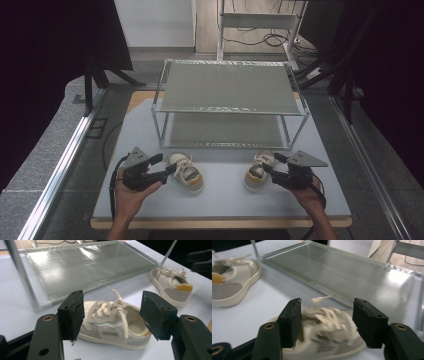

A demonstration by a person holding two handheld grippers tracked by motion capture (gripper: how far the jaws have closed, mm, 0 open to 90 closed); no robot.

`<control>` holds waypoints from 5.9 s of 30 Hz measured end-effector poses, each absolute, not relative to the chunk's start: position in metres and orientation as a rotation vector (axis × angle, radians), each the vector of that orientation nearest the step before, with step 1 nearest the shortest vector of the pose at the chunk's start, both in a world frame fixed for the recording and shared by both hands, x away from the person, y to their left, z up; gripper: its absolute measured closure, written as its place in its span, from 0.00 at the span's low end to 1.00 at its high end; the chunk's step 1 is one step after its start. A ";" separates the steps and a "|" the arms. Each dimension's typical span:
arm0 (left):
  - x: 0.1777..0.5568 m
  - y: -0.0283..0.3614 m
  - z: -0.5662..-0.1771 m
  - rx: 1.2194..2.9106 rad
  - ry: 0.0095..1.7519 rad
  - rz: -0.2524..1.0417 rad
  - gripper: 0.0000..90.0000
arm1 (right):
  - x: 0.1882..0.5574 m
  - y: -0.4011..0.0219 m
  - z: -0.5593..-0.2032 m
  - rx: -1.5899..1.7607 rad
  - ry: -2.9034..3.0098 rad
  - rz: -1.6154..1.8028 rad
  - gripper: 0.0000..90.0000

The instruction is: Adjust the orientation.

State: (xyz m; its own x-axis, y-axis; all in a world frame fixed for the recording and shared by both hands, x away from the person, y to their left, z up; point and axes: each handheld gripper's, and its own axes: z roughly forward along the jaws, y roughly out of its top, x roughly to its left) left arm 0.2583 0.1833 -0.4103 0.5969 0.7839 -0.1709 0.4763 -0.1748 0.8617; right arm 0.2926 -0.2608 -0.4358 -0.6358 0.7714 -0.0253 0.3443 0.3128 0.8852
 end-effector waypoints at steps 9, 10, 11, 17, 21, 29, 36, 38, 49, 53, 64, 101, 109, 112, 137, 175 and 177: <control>0.250 0.188 -0.405 1.813 1.006 0.390 0.40 | 0.290 -0.218 -0.429 0.877 2.206 1.342 0.63; 0.249 0.190 -0.406 1.811 1.015 0.391 0.40 | 0.293 -0.208 -0.428 0.857 2.225 1.373 0.69; 0.249 0.190 -0.406 1.811 1.015 0.391 0.40 | 0.295 -0.202 -0.428 0.852 2.233 1.398 0.72; 0.248 0.197 -0.411 1.805 1.047 0.390 0.40 | 0.297 -0.169 -0.433 0.766 2.357 1.438 0.84; 0.245 0.195 -0.407 1.800 1.035 0.393 0.40 | 0.294 -0.157 -0.437 0.759 2.388 1.435 0.91; 0.243 0.195 -0.407 1.800 1.034 0.396 0.40 | 0.289 -0.131 -0.444 0.718 2.458 1.394 0.99; 0.243 0.197 -0.413 1.807 1.060 0.383 0.40 | 0.293 -0.113 -0.459 0.710 2.515 1.330 0.99; 0.242 0.196 -0.413 1.807 1.059 0.382 0.40 | 0.293 -0.109 -0.463 0.704 2.526 1.311 0.99; 0.241 0.196 -0.412 1.809 1.048 0.379 0.41 | 0.290 -0.090 -0.472 0.633 2.573 1.287 0.99; 0.242 0.196 -0.410 1.810 1.043 0.376 0.41 | 0.285 -0.084 -0.472 0.605 2.584 1.286 0.99; 0.240 0.203 -0.411 1.804 1.033 0.365 0.41 | 0.280 -0.053 -0.475 0.540 2.631 1.305 0.97; 0.239 0.196 -0.402 1.822 0.993 0.399 0.40 | 0.267 -0.166 -0.441 0.801 2.388 1.341 0.63; 0.247 0.187 -0.399 1.847 0.953 0.384 0.40 | 0.263 -0.180 -0.443 0.884 2.359 1.242 0.77; 0.251 0.185 -0.400 1.855 0.942 0.374 0.40 | 0.262 -0.187 -0.442 0.923 2.338 1.217 0.81; 0.258 0.182 -0.407 1.874 0.947 0.351 0.40 | 0.275 -0.169 -0.461 0.979 2.294 1.003 0.97; 0.252 0.185 -0.399 1.860 0.931 0.354 0.39 | 0.242 -0.255 -0.450 1.132 2.246 1.173 0.90; 0.252 0.185 -0.400 1.861 0.936 0.355 0.39 | 0.242 -0.257 -0.447 1.116 2.245 1.206 0.88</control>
